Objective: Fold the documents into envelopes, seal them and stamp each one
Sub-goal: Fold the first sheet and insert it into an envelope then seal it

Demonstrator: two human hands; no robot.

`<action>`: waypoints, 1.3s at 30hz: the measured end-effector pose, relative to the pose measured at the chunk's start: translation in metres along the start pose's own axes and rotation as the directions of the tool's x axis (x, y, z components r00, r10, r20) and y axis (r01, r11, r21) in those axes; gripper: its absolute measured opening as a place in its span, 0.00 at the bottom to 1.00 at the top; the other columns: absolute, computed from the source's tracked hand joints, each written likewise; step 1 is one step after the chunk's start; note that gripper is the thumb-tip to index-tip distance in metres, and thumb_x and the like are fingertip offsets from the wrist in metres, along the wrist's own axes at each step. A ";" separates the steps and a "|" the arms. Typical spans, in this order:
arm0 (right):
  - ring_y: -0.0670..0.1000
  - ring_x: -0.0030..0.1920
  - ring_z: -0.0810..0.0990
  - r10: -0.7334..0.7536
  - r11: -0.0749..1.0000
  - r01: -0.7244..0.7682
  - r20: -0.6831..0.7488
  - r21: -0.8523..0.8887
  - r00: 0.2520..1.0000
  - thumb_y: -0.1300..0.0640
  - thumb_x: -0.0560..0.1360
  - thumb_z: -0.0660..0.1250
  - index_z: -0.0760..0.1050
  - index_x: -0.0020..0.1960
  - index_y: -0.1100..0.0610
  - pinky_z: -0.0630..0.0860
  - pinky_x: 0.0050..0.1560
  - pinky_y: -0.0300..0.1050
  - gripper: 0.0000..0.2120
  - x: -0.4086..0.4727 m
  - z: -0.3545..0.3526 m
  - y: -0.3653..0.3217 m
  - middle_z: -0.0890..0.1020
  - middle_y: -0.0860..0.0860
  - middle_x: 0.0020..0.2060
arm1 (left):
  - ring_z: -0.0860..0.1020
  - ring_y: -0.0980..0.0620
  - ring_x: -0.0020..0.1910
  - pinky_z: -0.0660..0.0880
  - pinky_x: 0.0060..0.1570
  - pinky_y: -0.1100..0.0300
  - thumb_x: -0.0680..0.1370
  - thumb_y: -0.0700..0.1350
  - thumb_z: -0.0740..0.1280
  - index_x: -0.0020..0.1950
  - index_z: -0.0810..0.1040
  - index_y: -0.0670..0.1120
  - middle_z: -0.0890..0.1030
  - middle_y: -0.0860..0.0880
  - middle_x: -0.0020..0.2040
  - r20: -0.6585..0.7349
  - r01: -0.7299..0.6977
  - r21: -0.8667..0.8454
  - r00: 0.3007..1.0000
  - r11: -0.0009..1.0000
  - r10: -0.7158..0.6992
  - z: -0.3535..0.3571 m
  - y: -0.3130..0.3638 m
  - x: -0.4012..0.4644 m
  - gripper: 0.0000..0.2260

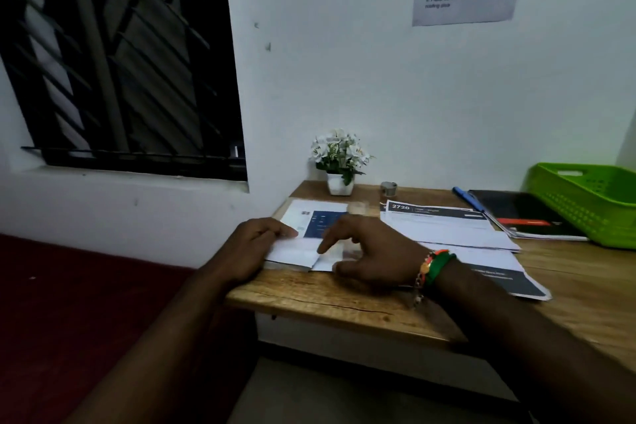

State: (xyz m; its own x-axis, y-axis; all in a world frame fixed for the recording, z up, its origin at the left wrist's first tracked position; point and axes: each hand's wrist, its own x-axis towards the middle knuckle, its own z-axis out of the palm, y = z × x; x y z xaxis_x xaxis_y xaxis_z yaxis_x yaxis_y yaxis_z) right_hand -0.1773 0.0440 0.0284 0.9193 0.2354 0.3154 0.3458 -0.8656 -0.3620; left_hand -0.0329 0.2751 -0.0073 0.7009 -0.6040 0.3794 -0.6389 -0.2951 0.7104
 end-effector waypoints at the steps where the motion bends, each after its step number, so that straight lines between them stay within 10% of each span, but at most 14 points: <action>1: 0.39 0.59 0.74 0.017 1.000 -0.017 0.011 0.012 1.000 0.54 0.71 0.74 0.81 0.58 0.44 0.67 0.50 0.23 0.16 0.005 0.006 -0.003 0.78 0.42 0.59 | 0.77 0.59 0.60 0.72 0.65 0.58 0.76 0.49 0.56 0.53 0.86 0.54 0.82 0.56 0.60 0.019 0.022 0.017 1.000 1.000 -0.022 0.000 -0.001 0.000 0.19; 9: 0.42 0.57 0.78 0.033 0.999 -0.032 -0.029 0.018 0.999 0.51 0.71 0.70 0.84 0.52 0.46 0.78 0.59 0.48 0.10 0.030 0.026 -0.016 0.81 0.43 0.55 | 0.78 0.68 0.55 0.72 0.58 0.69 0.78 0.52 0.53 0.53 0.87 0.52 0.84 0.58 0.56 -0.003 0.084 -0.119 0.996 0.989 -0.084 -0.001 0.008 -0.004 0.21; 16: 0.42 0.53 0.81 0.060 0.989 -0.057 -0.015 0.137 0.998 0.54 0.75 0.73 0.86 0.52 0.50 0.74 0.47 0.30 0.07 0.034 0.027 -0.014 0.84 0.44 0.53 | 0.82 0.57 0.55 0.75 0.65 0.53 0.75 0.49 0.54 0.53 0.88 0.48 0.87 0.53 0.52 -0.009 0.112 -0.223 0.993 0.968 -0.117 -0.005 0.012 -0.003 0.22; 27: 0.42 0.42 0.82 0.316 0.899 -0.204 -0.250 0.388 0.915 0.54 0.77 0.71 0.86 0.46 0.51 0.72 0.42 0.34 0.06 0.043 0.036 -0.015 0.86 0.45 0.40 | 0.82 0.53 0.51 0.81 0.49 0.58 0.62 0.45 0.73 0.60 0.82 0.56 0.83 0.52 0.55 0.137 0.108 -0.013 0.985 0.994 -0.105 -0.008 0.011 -0.010 0.26; 39: 0.45 0.44 0.84 0.278 0.914 -0.168 -0.267 0.369 0.923 0.55 0.77 0.70 0.86 0.46 0.53 0.79 0.47 0.43 0.06 0.036 0.029 -0.021 0.87 0.47 0.40 | 0.81 0.55 0.51 0.80 0.51 0.58 0.64 0.47 0.72 0.51 0.86 0.54 0.85 0.57 0.49 -0.032 0.041 -0.046 0.999 0.998 -0.043 -0.009 0.020 -0.014 0.16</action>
State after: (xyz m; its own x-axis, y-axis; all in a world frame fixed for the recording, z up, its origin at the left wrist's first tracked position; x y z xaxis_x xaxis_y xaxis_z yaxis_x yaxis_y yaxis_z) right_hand -0.1458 0.0839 0.0221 0.8942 -0.1411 0.4248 0.2310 -0.6675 -0.7079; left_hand -0.0525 0.2848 0.0070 0.7373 -0.5668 0.3677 -0.5943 -0.2853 0.7519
